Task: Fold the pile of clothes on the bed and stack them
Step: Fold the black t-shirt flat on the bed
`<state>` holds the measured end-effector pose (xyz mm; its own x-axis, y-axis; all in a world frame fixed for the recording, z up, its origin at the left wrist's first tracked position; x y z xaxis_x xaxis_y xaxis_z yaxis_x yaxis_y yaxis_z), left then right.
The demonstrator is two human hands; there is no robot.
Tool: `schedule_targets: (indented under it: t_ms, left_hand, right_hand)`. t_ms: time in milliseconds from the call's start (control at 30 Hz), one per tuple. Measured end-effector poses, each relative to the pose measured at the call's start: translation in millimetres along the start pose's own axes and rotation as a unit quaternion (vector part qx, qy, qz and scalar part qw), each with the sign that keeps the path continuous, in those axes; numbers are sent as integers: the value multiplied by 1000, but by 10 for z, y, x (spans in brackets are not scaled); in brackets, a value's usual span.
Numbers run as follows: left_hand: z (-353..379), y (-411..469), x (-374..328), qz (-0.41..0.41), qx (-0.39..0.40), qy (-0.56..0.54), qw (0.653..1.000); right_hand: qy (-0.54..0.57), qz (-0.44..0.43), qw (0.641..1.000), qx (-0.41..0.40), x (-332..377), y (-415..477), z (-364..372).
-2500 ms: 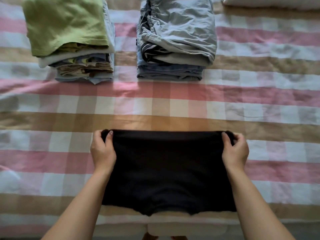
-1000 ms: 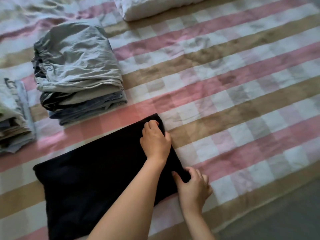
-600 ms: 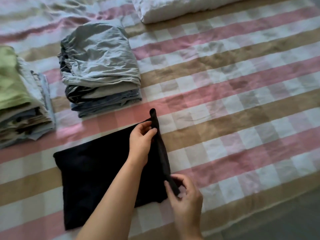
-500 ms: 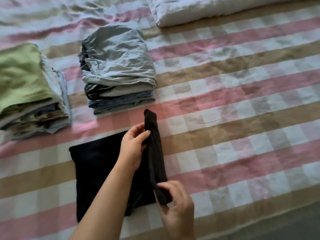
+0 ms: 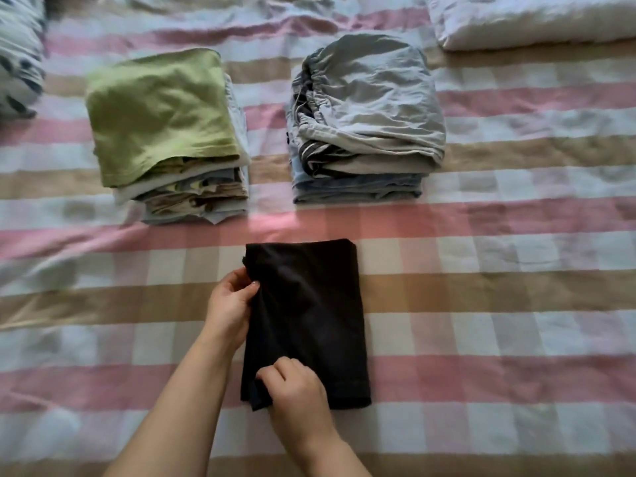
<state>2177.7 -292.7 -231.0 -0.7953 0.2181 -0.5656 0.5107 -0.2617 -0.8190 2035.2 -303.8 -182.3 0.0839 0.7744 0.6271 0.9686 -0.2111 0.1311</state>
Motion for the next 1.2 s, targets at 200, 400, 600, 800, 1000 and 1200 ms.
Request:
schedule_targets:
  t_ms: [200,400,600,800,1000,1200]
  left_hand:
    - [-146,62,73,29,-52,-52,997]
    - [-270,-213,397,44,-73,188,978]
    - [-259,-321,515,82,-68,259,960]
    - [-225,-412,445,148,-164,262,940]
    - [135,-444,28,327,-259,404,814]
    - [334,200,73,286,-193,698,627]
  right_hand:
    - [46,9,989,143,-73,-77,224]
    - [-30,24,999,-26,-110,-263,-152]
    - [-190,208,954,105,-488,-548,-95]
    - [-174,223,954,103,-532,-568,-195]
    - [-145,131,980,45,-763,-12,-414]
    - [-169,119,965,164,-1401,408,-132]
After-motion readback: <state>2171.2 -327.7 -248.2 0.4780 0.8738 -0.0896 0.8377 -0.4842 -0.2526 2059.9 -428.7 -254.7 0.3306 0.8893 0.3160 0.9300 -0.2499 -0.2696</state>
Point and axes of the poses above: each hand's wrist, its own y-axis towards the middle knuckle, its own z-axis out of the palm, x = y × z, the point moved 6 cm from there along y, towards the middle knuckle, and after that the axes turned 14 degrees about -z, right-handed, at the moved point
